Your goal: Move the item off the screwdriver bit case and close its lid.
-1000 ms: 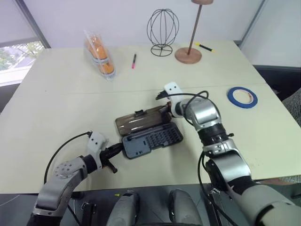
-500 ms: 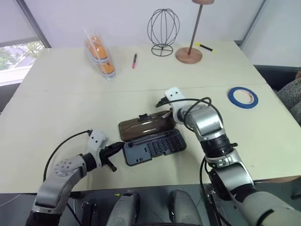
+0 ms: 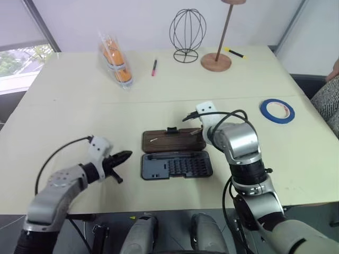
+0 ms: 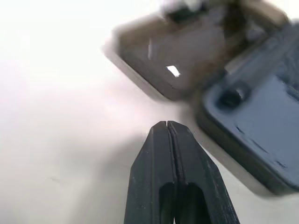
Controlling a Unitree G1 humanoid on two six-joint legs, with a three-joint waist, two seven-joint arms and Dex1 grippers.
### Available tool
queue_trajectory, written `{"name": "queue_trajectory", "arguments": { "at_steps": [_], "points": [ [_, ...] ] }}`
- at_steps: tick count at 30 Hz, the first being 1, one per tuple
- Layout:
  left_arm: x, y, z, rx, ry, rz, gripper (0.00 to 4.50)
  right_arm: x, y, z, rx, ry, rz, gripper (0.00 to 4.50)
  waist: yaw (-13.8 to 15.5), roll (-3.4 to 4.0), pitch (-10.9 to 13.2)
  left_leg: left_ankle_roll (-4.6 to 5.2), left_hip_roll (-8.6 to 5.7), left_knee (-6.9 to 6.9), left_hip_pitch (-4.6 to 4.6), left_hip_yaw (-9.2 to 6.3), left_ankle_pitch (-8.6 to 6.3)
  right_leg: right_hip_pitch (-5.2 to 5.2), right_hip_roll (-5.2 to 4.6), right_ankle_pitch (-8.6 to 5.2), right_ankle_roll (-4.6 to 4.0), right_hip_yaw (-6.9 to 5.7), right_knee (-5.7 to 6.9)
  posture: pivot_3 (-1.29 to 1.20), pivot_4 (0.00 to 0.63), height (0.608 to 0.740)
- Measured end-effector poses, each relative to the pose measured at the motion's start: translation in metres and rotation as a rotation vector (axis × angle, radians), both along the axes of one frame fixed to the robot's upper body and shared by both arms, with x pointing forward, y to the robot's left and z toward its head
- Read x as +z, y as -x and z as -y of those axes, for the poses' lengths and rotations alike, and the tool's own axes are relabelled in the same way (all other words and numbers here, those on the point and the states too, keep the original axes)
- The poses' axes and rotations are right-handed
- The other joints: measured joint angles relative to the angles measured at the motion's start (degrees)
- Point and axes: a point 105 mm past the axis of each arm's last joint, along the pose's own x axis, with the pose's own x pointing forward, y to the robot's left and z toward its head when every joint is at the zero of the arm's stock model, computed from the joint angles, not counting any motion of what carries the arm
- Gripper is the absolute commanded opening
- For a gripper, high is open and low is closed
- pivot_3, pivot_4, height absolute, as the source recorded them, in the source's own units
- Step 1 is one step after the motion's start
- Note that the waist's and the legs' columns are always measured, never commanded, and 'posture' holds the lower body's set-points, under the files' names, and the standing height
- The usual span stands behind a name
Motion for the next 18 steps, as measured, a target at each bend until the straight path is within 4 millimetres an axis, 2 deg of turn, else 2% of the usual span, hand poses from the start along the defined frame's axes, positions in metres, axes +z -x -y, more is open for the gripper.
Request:
{"name": "queue_trajectory", "arguments": {
  "at_steps": [3,18],
  "points": [
    [0.01,-0.0049,0.0004,-0.009,0.002,0.021,0.0,0.0006,0.002,0.0008,-0.004,-0.001,0.008,0.05,-0.1,0.0,0.0,0.0,0.0,-0.1,0.0,0.01,0.0,-0.01,0.0,0.0,0.01,0.0,-0.05,0.0,0.15,0.74],
    [0.0072,-0.0035,0.0093,-0.053,0.022,-0.003,0.0,-0.0023,0.0072,-0.0003,0.029,-0.023,0.003,0.05,-0.16,-0.01,0.0,0.0,0.0,-0.17,0.0,0.02,0.0,-0.03,0.0,-0.01,0.01,0.0,-0.07,0.0,0.15,0.74]
  ]
}}
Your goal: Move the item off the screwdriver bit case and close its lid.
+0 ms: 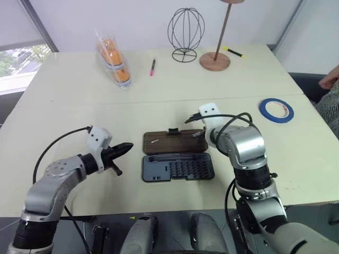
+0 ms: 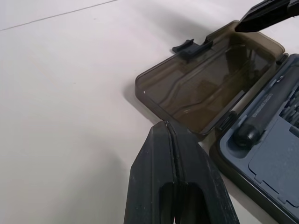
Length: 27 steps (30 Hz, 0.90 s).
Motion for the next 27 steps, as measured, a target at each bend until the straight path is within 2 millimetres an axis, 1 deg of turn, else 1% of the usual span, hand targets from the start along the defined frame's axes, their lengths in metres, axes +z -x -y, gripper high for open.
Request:
{"name": "queue_trajectory", "arguments": {
  "at_steps": [3,6,12,13,16,20,23,25,27],
  "points": [
    [-0.002,0.001,0.002,-0.008,0.0,-0.006,0.0,-0.001,0.0,-0.001,0.005,-0.004,-0.003,0.05,0.0,0.0,0.0,0.0,0.0,0.0,0.0,0.0,0.0,0.0,0.0,0.0,0.0,0.0,0.0,0.0,0.15,0.74],
    [-0.003,0.002,0.003,-0.011,-0.001,-0.01,0.0,-0.003,0.001,-0.001,0.008,-0.007,-0.012,1.0,-0.01,0.0,0.0,0.0,0.0,-0.01,0.0,0.0,0.0,0.0,0.0,0.0,0.0,0.0,0.0,0.0,0.15,0.74],
    [-0.007,0.005,0.002,-0.01,-0.002,-0.024,0.0,-0.001,0.002,0.002,0.008,-0.001,-0.004,3.96,-0.09,-0.02,-0.01,0.0,0.01,0.01,0.02,0.0,0.0,0.01,0.01,0.0,0.0,0.0,0.01,0.0,0.15,0.74],
    [-0.007,0.005,0.002,-0.01,-0.002,-0.024,0.0,-0.001,0.001,0.003,0.008,0.003,-0.001,4.39,-0.11,-0.02,-0.01,0.0,0.01,0.01,0.02,0.0,0.0,0.01,0.01,0.0,0.0,0.0,0.01,0.0,0.15,0.74],
    [-0.006,0.005,0.003,-0.013,-0.002,-0.024,0.0,0.0,0.002,0.003,0.02,0.013,0.001,4.39,-0.1,-0.01,-0.01,0.0,0.01,0.01,0.02,0.0,0.0,0.01,0.01,0.0,0.0,0.0,0.01,0.0,0.15,0.74],
    [0.001,0.009,0.011,-0.053,0.02,-0.016,0.0,0.007,0.002,0.007,0.072,0.042,0.021,4.39,0.07,-0.02,0.02,0.0,0.0,0.02,-0.01,0.0,0.0,0.01,-0.02,0.0,0.0,0.0,0.0,0.0,0.15,0.74],
    [0.005,0.017,0.023,-0.125,0.034,-0.025,0.0,0.032,-0.005,0.007,0.164,0.022,0.125,4.39,0.05,-0.07,0.05,0.01,0.0,0.02,-0.01,0.02,0.0,0.02,-0.02,-0.01,0.01,0.0,-0.02,0.0,0.15,0.74],
    [0.008,0.024,0.033,-0.188,0.041,-0.033,0.0,0.049,-0.008,0.002,0.259,-0.003,0.194,4.39,-0.01,-0.08,0.06,0.01,0.0,0.0,-0.01,0.02,0.0,0.02,-0.01,-0.01,0.02,-0.01,-0.03,0.0,0.15,0.74],
    [0.01,0.034,0.046,-0.266,0.053,-0.05,0.0,0.061,-0.007,-0.004,0.356,-0.029,0.247,4.39,-0.13,-0.08,0.06,0.01,0.01,0.0,-0.01,0.03,0.0,0.03,0.0,-0.02,0.03,0.0,-0.04,0.0,0.15,0.74]
  ]
}}
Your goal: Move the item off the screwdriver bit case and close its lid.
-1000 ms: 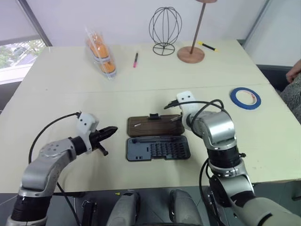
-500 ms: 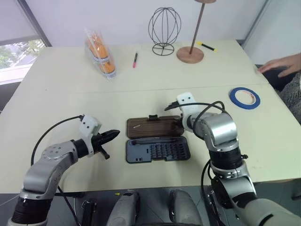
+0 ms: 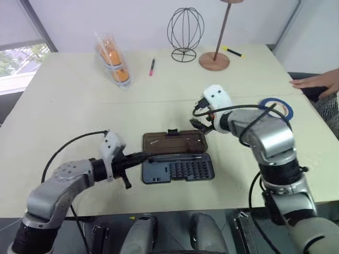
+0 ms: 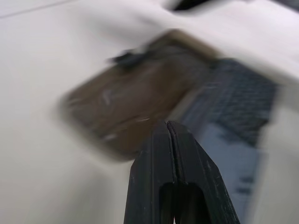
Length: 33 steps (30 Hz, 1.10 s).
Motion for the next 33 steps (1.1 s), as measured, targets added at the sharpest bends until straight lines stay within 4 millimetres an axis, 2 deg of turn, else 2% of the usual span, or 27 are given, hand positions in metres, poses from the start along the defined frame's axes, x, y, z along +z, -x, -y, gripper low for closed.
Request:
{"name": "queue_trajectory", "arguments": {
  "at_steps": [5,9,11,16,21,25,33],
  "points": [
    [-0.013,0.014,0.015,-0.118,-0.025,-0.049,0.0,0.008,-0.001,-0.01,0.179,0.028,0.073,4.39,0.18,-0.01,0.01,0.0,-0.01,0.02,0.0,0.03,0.0,0.02,-0.01,0.0,0.0,0.0,0.0,0.0,0.15,0.74],
    [-0.033,0.013,0.015,-0.148,-0.057,-0.081,0.0,0.009,-0.004,-0.016,0.317,0.103,0.126,4.39,0.2,-0.06,0.03,0.01,0.0,0.02,0.0,0.04,0.0,0.02,-0.01,0.0,0.0,0.0,0.0,0.0,0.15,0.74],
    [-0.043,0.009,0.013,-0.155,-0.076,-0.078,0.0,0.003,-0.009,-0.015,0.366,0.147,0.124,4.39,0.21,-0.06,0.04,0.01,0.0,0.03,0.01,0.06,0.0,0.02,-0.01,0.0,0.0,0.0,0.0,0.0,0.15,0.74],
    [-0.046,0.0,0.02,-0.192,-0.06,-0.007,0.0,-0.019,-0.021,-0.001,0.438,0.223,-0.005,4.39,0.34,-0.06,0.04,0.01,-0.01,0.05,0.04,0.06,0.0,0.07,-0.04,0.01,0.0,0.0,-0.02,0.0,0.15,0.74],
    [-0.049,-0.003,0.024,-0.2,-0.051,0.026,0.0,-0.021,-0.034,0.01,0.48,0.225,-0.073,4.39,0.33,-0.06,0.03,0.01,-0.01,0.06,0.09,0.05,0.0,0.13,-0.03,0.01,0.0,0.0,-0.02,0.0,0.15,0.74],
    [-0.049,-0.004,0.026,-0.199,-0.049,0.033,0.0,-0.033,-0.046,0.015,0.498,0.235,-0.143,4.39,0.24,-0.04,0.02,0.0,-0.01,0.06,0.11,0.05,0.01,0.13,-0.03,0.01,-0.01,0.0,0.0,0.0,0.15,0.74],
    [-0.049,-0.004,0.028,-0.19,-0.043,0.041,0.0,-0.055,-0.05,0.023,0.533,0.25,-0.236,4.39,0.24,-0.03,0.02,-0.01,-0.02,0.07,0.11,0.04,0.01,0.13,-0.03,0.02,-0.01,0.0,0.01,0.0,0.15,0.74]
  ]
}}
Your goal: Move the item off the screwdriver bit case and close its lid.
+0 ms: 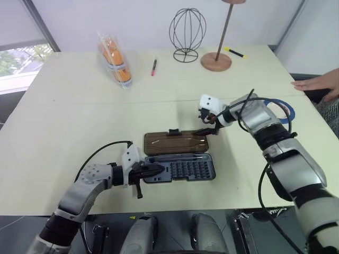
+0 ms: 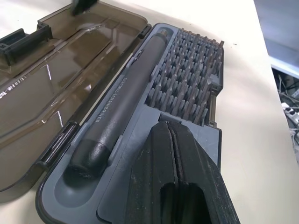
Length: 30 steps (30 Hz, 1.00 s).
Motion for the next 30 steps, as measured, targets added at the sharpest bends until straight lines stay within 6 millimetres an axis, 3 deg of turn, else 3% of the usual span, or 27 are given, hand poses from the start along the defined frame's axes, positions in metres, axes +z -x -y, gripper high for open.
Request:
{"name": "queue_trajectory", "arguments": {
  "at_steps": [8,9,11,17,18,30],
  "points": [
    [0.001,0.0,0.001,0.0,-0.003,-0.001,0.0,0.002,-0.001,0.001,0.044,0.034,0.014,4.39,-0.07,0.02,-0.01,-0.02,0.0,0.01,0.0,0.0,0.01,0.0,0.0,0.0,0.0,0.0,0.02,0.0,0.15,0.74],
    [0.001,0.0,0.001,0.0,-0.003,-0.003,0.0,0.002,-0.001,0.0,0.046,0.035,0.014,4.16,-0.07,0.02,-0.01,-0.02,0.0,0.01,0.0,0.0,0.01,0.0,0.0,0.0,0.0,0.0,0.02,0.0,0.15,0.74],
    [0.001,0.0,0.001,0.001,-0.004,-0.003,0.0,0.001,-0.001,-0.001,0.046,0.03,0.01,3.54,-0.08,0.02,-0.01,-0.02,0.0,0.01,0.01,0.0,0.01,0.0,0.0,0.0,0.0,0.0,0.02,0.0,0.15,0.74],
    [0.0,-0.002,0.001,0.018,-0.005,0.007,0.0,-0.002,0.002,-0.012,0.096,0.028,-0.012,0.35,-0.2,0.03,-0.02,-0.07,0.0,0.04,0.04,-0.01,0.04,0.01,0.01,0.01,-0.01,0.01,0.1,0.0,0.15,0.74],
    [0.0,-0.002,0.001,0.02,-0.007,0.013,0.0,-0.002,0.003,-0.012,0.105,0.031,-0.015,0.05,-0.21,0.03,-0.02,-0.08,0.01,0.05,0.05,0.0,0.04,0.01,0.01,0.02,-0.02,0.01,0.1,0.0,0.15,0.74],
    [-0.002,-0.004,-0.002,0.03,-0.011,0.019,0.0,-0.002,0.007,-0.011,0.153,0.086,0.03,0.05,-0.19,0.03,-0.09,-0.08,0.04,0.01,0.26,-0.01,0.05,0.2,0.05,0.02,-0.02,0.02,0.1,0.0,0.15,0.74]
  ]
}}
